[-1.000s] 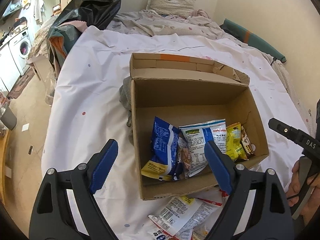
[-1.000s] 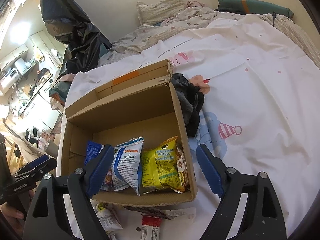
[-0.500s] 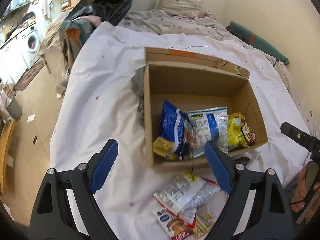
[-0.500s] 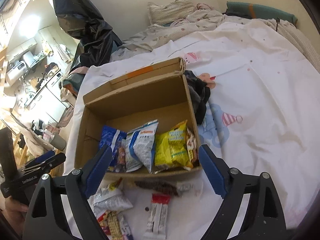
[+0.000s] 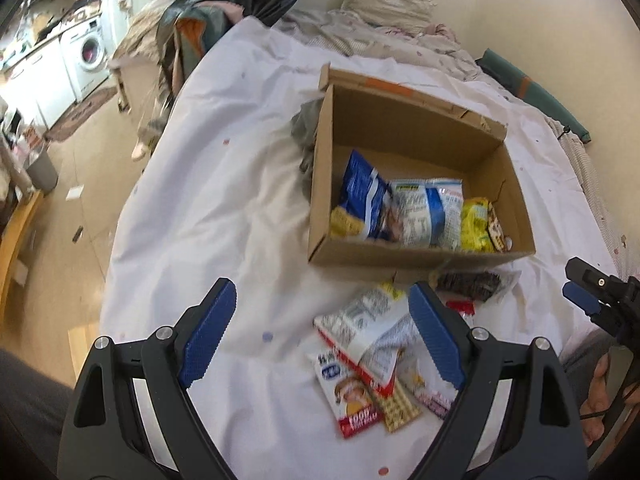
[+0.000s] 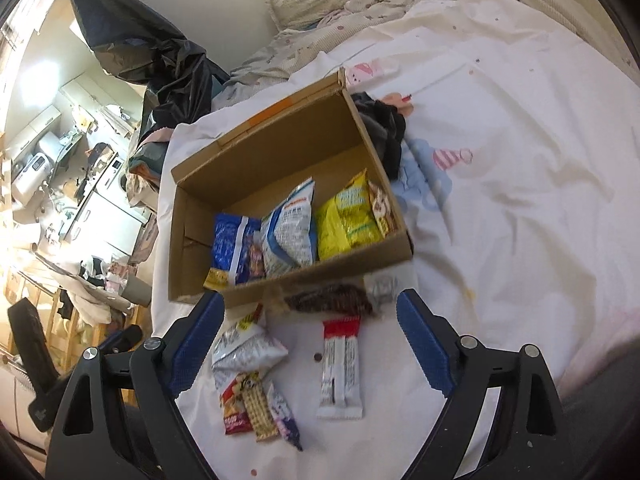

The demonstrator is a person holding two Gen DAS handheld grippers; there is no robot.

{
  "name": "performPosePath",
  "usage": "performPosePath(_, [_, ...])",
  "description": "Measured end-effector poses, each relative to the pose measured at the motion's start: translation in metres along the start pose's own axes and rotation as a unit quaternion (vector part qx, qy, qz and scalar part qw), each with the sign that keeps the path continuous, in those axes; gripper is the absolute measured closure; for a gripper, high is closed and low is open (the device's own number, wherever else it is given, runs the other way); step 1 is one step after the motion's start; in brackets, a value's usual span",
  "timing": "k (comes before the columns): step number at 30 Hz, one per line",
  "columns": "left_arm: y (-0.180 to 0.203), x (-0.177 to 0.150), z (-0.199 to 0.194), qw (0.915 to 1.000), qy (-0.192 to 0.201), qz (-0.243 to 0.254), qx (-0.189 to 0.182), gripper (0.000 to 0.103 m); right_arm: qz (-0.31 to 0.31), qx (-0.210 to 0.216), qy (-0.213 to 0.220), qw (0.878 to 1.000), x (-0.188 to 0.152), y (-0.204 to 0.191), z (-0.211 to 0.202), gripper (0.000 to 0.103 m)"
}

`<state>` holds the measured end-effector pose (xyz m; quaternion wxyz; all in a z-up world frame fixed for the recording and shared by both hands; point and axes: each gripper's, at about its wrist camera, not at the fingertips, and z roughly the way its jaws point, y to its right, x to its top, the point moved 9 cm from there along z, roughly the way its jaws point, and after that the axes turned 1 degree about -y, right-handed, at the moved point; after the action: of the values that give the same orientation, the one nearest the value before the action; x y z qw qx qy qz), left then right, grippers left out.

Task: Organize snacks
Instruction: 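Withdraw both grippers from the box toward the loose snacks, then grasp the rice-cake packet with the left gripper while the right gripper grasps the purple-white stick snack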

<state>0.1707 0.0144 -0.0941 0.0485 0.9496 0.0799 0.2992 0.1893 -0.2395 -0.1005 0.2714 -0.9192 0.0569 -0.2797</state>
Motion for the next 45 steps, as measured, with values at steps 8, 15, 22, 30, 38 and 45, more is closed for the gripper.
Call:
performPosePath(8, [0.003,-0.033,0.008,0.9994,-0.031,-0.012,-0.001,0.017,-0.016,-0.014,-0.027,0.999,-0.032,-0.010,0.011,0.013])
performPosePath(15, [-0.009,-0.035,0.021,0.9977,-0.054,-0.041,0.002,0.017,-0.049,-0.057,-0.037,0.997,-0.039,-0.011,0.030,0.013])
performPosePath(22, [-0.029,-0.060,0.045,0.9890,-0.118,-0.087,0.021,0.017,-0.037,-0.078,-0.068,0.994,-0.046,0.000,0.047,0.013])
performPosePath(30, [-0.015,-0.106,0.076,0.9746,-0.202,-0.095,0.012,0.026,-0.023,-0.079,-0.072,0.994,-0.047,0.006,0.047,0.013])
performPosePath(38, [0.013,-0.111,0.088,0.9797,-0.198,-0.017,0.028,0.030,-0.028,-0.081,-0.073,0.994,-0.048,0.005,0.048,0.013])
performPosePath(45, [-0.002,-0.118,0.086,0.9755,-0.214,-0.013,0.051,0.076,-0.028,-0.075,-0.076,0.994,-0.048,0.003,0.048,0.013])
